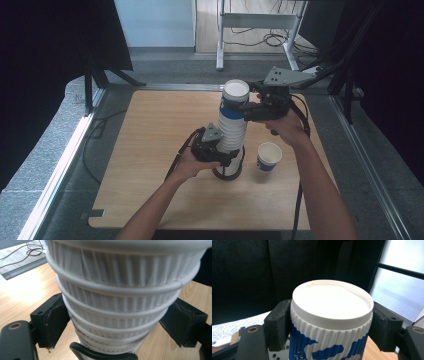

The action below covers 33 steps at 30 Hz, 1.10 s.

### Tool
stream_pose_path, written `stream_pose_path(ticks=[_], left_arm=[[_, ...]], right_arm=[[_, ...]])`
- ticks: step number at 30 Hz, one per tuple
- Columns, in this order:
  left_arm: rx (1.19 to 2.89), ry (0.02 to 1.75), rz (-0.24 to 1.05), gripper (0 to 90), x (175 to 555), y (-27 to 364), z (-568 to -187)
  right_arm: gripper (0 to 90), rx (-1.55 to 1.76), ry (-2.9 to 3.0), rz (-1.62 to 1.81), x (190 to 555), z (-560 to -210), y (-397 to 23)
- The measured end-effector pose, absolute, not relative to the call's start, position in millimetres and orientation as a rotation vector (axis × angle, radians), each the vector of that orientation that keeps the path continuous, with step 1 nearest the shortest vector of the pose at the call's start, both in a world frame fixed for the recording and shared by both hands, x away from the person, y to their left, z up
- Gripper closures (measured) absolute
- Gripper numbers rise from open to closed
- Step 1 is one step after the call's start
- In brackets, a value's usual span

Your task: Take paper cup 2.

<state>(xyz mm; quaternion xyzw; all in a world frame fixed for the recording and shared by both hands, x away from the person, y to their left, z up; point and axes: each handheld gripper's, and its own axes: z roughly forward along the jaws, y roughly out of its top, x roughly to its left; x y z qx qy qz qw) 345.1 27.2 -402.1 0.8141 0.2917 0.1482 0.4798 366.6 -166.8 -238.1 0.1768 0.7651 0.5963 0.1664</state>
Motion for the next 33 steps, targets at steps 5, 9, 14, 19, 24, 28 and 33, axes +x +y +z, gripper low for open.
stream_pose_path(ticks=[5,9,14,19,24,28,33], left_arm=[[1.989,0.716,0.361,13.3,345.1,26.7,-402.6],[1.997,0.711,0.361,13.3,345.1,27.2,-402.4],[2.001,0.705,0.364,13.3,345.1,27.8,-402.4],[2.002,0.707,0.366,13.3,344.6,27.8,-402.3],[1.997,0.705,0.368,13.3,345.1,27.3,-402.9],[1.992,0.708,0.366,13.3,344.8,27.4,-403.0],[1.993,0.723,0.371,12.9,343.9,26.7,-402.7]], right_arm=[[28.0,0.522,2.109,1.743,363.8,-230.4,-171.7],[28.2,0.514,2.063,1.758,359.3,-218.1,-174.7],[28.6,0.496,1.998,1.792,351.4,-200.9,-180.9],[28.6,0.479,1.953,1.820,339.9,-189.2,-191.6],[28.7,0.460,1.916,1.841,327.9,-181.1,-206.9],[28.7,0.455,1.904,1.833,318.2,-180.0,-215.7],[28.6,0.442,1.907,1.820,309.4,-186.9,-222.9]])
